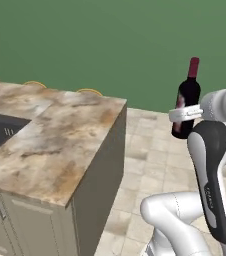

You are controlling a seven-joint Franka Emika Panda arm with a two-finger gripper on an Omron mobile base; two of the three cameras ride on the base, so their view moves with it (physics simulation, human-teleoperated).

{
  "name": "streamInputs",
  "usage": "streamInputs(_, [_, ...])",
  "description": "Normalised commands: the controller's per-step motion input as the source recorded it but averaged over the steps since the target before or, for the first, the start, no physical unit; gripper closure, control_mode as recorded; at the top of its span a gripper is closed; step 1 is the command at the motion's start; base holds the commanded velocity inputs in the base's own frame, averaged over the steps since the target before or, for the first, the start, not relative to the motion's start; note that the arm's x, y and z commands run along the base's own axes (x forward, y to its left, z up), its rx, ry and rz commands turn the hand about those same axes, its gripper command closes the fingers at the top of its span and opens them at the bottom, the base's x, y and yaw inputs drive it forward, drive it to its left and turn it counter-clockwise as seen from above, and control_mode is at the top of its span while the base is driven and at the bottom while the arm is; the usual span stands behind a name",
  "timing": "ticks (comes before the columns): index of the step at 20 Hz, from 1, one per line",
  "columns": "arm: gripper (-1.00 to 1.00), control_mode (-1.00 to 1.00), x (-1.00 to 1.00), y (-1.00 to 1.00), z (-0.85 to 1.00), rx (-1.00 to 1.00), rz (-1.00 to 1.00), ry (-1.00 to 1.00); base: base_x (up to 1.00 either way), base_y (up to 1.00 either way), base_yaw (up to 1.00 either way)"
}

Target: Get the candle and the wine from the cabinet and move them to the dining counter.

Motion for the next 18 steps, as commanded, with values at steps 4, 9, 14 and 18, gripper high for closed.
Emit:
streamInputs(4, [1.0,1.0,0.0,0.0,0.0,0.0,0.0,0.0,0.22,-1.0,0.46])
streamInputs(9, [1.0,1.0,0.0,0.0,0.0,0.0,0.0,0.0,0.18,-1.0,0.45])
streamInputs(14, [1.0,1.0,0.0,0.0,0.0,0.0,0.0,0.0,0.21,-1.0,0.39])
streamInputs(18, [1.0,1.0,0.0,0.0,0.0,0.0,0.0,0.0,0.27,-1.0,0.37])
